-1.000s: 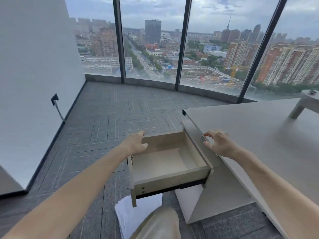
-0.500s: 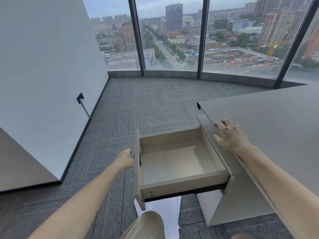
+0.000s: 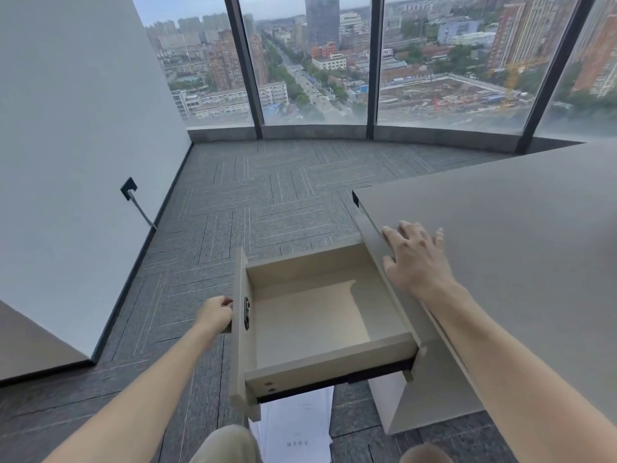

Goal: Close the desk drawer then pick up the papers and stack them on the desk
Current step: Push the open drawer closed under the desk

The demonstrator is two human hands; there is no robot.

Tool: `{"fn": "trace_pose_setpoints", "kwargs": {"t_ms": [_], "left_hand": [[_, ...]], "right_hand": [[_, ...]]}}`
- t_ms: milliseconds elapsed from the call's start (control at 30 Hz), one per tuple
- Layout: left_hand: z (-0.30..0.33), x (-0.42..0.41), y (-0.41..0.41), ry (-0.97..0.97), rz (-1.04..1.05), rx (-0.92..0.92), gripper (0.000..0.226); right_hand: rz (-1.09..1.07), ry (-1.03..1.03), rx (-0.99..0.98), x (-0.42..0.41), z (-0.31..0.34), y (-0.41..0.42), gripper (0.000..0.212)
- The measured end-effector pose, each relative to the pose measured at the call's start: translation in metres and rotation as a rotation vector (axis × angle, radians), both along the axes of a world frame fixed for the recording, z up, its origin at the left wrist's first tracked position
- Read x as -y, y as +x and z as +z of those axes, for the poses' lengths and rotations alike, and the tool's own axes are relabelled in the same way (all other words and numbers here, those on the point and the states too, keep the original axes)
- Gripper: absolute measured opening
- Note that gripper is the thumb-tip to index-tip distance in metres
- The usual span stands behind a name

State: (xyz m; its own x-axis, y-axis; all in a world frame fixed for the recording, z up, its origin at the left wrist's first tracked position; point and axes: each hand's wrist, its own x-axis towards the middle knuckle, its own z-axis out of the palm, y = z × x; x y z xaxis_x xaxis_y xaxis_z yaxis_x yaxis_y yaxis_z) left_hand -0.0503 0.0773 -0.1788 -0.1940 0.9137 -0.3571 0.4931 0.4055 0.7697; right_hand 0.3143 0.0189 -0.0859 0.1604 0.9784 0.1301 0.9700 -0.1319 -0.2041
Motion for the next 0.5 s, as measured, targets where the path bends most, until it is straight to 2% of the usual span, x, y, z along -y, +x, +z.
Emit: {"fn": "trace_pose_setpoints", "kwargs": {"t_ms": [267,500], "left_hand": [[-0.009,-0.004,0.044,-0.038,0.008,0.198,0.023],[-0.014,-0.013,0.091,-0.090,-0.040,0.291,0.025]], "right_hand": [[0.008,0.024,-0.029,0.001,-0.002,0.004,0.056],[0.006,0.016,-0.038,0.002,-0.001,0.003,0.057]]}}
